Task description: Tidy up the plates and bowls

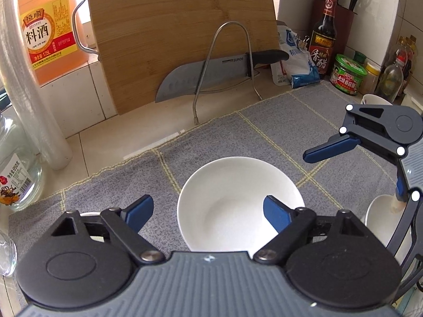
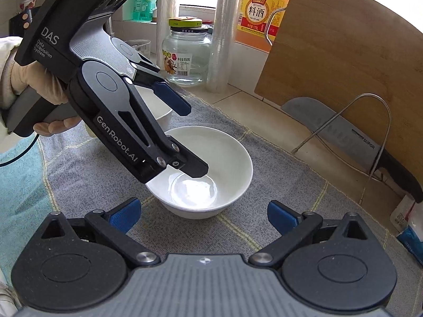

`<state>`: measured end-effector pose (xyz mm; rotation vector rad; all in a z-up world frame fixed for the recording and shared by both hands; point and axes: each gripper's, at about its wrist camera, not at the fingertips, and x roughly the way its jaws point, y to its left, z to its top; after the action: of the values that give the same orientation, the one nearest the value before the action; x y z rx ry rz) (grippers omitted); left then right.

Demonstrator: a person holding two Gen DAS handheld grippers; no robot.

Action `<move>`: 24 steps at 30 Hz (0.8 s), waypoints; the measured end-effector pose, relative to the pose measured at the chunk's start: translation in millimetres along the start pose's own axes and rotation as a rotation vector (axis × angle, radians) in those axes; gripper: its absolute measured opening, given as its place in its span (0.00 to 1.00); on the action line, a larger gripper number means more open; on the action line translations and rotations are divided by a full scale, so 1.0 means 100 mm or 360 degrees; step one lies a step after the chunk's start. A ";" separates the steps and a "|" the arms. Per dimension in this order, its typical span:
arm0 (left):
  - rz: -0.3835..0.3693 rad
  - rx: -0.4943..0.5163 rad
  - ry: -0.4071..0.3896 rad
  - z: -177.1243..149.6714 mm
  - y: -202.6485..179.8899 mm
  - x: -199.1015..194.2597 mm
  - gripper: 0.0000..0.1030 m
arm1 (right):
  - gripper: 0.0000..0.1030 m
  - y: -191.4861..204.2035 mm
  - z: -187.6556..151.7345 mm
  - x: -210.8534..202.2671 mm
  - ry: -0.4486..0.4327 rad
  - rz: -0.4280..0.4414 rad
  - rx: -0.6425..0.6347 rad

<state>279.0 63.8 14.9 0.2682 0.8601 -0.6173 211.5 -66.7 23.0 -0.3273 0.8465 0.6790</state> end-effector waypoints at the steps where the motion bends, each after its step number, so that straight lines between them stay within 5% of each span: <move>1: -0.0006 0.0004 0.0012 0.00 0.00 0.02 0.83 | 1.00 0.01 0.00 0.03 0.0005 0.0003 -0.0009; 14: -0.0083 -0.0032 0.0081 0.00 0.06 0.12 0.64 | 0.83 0.03 0.03 0.24 0.0063 0.0076 -0.0027; 24: -0.0151 -0.0053 0.0089 0.00 0.08 0.15 0.63 | 0.80 0.03 0.05 0.25 0.0059 0.0081 -0.0028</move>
<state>291.4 64.3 3.7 0.2161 0.9403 -0.6853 224.1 -52.0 7.0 -0.3359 0.8872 0.7295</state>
